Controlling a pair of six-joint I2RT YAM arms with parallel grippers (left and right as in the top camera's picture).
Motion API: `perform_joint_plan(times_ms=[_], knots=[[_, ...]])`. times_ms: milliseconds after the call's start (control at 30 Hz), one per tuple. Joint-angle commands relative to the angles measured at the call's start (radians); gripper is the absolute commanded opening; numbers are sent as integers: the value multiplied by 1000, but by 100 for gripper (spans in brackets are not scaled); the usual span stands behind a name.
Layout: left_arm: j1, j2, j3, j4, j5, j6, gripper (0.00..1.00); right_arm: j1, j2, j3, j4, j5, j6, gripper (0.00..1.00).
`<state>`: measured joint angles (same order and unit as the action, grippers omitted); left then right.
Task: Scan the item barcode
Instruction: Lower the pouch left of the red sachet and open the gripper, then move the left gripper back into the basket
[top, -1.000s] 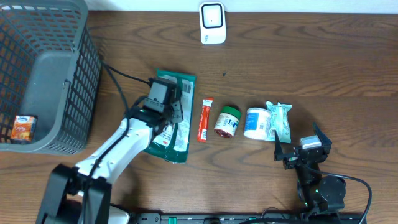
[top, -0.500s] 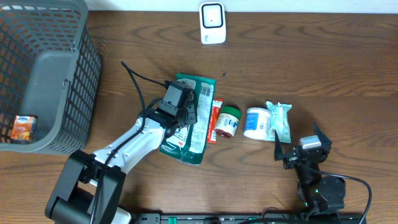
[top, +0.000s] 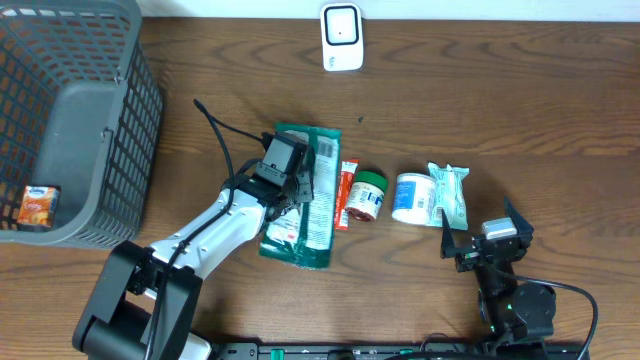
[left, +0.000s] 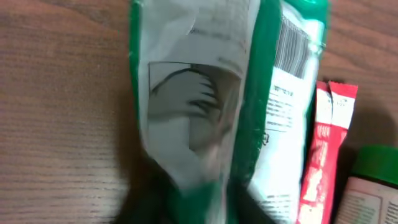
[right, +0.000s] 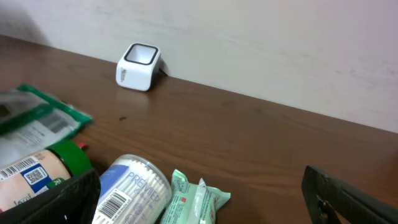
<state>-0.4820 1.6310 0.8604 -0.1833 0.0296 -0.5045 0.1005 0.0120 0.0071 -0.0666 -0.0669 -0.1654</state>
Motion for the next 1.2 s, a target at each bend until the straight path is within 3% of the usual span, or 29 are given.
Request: perform_joint_plan(times_ms=[0, 133, 333, 533, 700, 933, 1167], knots=[[-1, 12, -1, -3, -19, -9, 60, 6, -5, -2, -4, -2, 0, 99], [-1, -26, 20, -11, -48, 19, 69, 6, -5, -2, -4, -2, 0, 99], [1, -134, 101, -103, -76, 109, 70, 6, -5, -2, -4, -2, 0, 99], [77, -184, 414, -461, -76, 223, 70, 6, -5, -2, -4, -2, -1, 99], [183, -184, 631, -641, -76, 295, 70, 6, -5, -2, -4, -2, 0, 99], [451, -183, 854, -766, -76, 329, 70, 6, -5, -2, -4, -2, 0, 99], [848, -158, 891, -724, -76, 329, 70, 6, -5, -2, -4, -2, 0, 99]])
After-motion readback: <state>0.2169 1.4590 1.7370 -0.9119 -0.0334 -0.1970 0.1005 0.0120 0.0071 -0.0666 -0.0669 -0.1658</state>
